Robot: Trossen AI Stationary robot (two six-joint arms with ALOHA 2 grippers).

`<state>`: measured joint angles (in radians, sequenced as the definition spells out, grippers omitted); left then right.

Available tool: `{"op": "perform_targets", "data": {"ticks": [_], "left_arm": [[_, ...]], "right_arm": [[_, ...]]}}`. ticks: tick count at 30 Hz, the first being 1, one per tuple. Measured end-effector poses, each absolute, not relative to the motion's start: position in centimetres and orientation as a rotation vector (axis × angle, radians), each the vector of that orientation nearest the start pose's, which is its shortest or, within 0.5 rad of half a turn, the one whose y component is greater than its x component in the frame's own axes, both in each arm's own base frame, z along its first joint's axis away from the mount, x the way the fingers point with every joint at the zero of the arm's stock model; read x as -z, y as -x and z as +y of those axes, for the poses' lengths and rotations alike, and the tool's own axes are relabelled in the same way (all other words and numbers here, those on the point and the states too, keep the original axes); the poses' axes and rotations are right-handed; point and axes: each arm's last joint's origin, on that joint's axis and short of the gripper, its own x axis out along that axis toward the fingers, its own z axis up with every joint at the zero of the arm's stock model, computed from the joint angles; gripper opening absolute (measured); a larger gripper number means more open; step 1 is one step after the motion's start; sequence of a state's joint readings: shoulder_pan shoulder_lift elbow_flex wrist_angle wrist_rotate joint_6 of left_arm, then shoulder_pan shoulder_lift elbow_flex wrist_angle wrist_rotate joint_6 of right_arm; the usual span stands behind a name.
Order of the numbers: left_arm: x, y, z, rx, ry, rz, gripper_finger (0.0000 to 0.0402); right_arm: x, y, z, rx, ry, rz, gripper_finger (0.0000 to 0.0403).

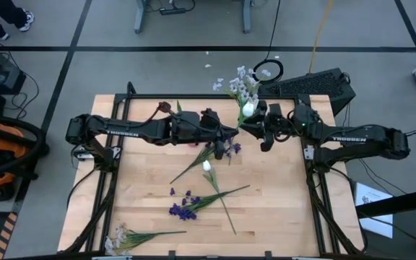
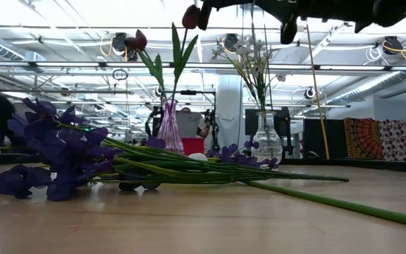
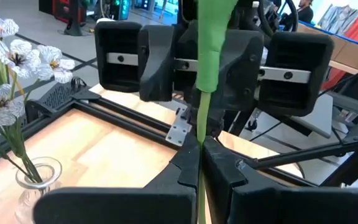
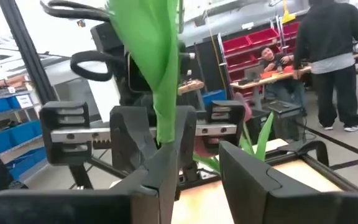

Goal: Sort flowers into vase by color
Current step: Put the top white tulip flower into the transparent vase

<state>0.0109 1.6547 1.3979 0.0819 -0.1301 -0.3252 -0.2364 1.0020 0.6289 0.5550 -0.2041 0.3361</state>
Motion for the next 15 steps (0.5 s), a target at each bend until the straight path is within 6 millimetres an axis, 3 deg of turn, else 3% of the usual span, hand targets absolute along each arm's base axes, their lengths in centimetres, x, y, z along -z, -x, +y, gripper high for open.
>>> {"op": "perform_targets", "data": {"ticks": [15], "left_arm": [[-34.42, -38.89, 0.91, -0.181, 0.312, 0.163, 0.0011]], "right_arm": [[-30.57, -21.71, -4.53, -0.051, -0.340, -0.120, 0.0107]]}}
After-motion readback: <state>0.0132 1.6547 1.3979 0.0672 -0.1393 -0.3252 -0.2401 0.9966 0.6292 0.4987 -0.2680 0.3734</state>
